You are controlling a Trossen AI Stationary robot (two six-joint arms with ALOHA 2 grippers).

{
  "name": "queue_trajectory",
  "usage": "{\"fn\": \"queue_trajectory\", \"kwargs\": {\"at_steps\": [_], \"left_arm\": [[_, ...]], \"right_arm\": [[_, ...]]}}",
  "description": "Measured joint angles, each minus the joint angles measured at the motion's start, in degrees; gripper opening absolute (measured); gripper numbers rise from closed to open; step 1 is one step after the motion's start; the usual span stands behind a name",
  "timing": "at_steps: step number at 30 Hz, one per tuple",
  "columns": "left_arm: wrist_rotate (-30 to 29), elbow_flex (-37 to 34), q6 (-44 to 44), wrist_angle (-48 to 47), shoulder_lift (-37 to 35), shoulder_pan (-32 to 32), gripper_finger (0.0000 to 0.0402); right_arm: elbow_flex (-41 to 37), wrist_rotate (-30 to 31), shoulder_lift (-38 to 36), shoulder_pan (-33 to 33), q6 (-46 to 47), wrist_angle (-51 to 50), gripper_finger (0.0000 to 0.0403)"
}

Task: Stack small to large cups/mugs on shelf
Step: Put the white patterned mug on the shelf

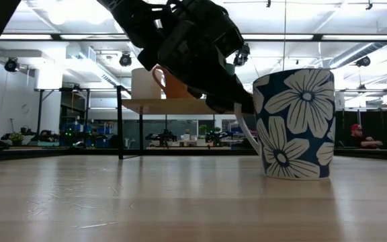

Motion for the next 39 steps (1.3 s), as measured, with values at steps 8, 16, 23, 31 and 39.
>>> {"fn": "queue_trajectory", "kwargs": {"at_steps": [8, 16, 23, 31, 39], "left_arm": [[1.54, -0.12, -0.64, 0.55, 0.02, 0.04, 0.0043], [-6.15, -0.05, -6.57, 0.57, -0.98, -1.36, 0.0043], [-13.70, 2.43, -8.55, -9.52, -7.54, -0.90, 0.0043], [-27.52, 11.03, -3.37, -27.88, -15.04, 2.16, 0.0043], [-38.93, 16.93, -6.03, -27.93, -17.33, 6.52, 0.0043]], "right_arm": [[0.00, -0.02, 0.00, 0.00, -0.40, 0.01, 0.0160], [-0.02, -0.01, 0.02, 0.00, -0.79, -0.02, 0.0160], [-0.09, 2.49, -1.22, 0.74, -1.29, -0.34, 0.0160], [-0.09, 5.34, -2.03, 1.11, -3.44, -0.52, 0.0147], [-0.11, 5.76, -1.81, 1.65, -4.37, 0.13, 0.0125]]}}
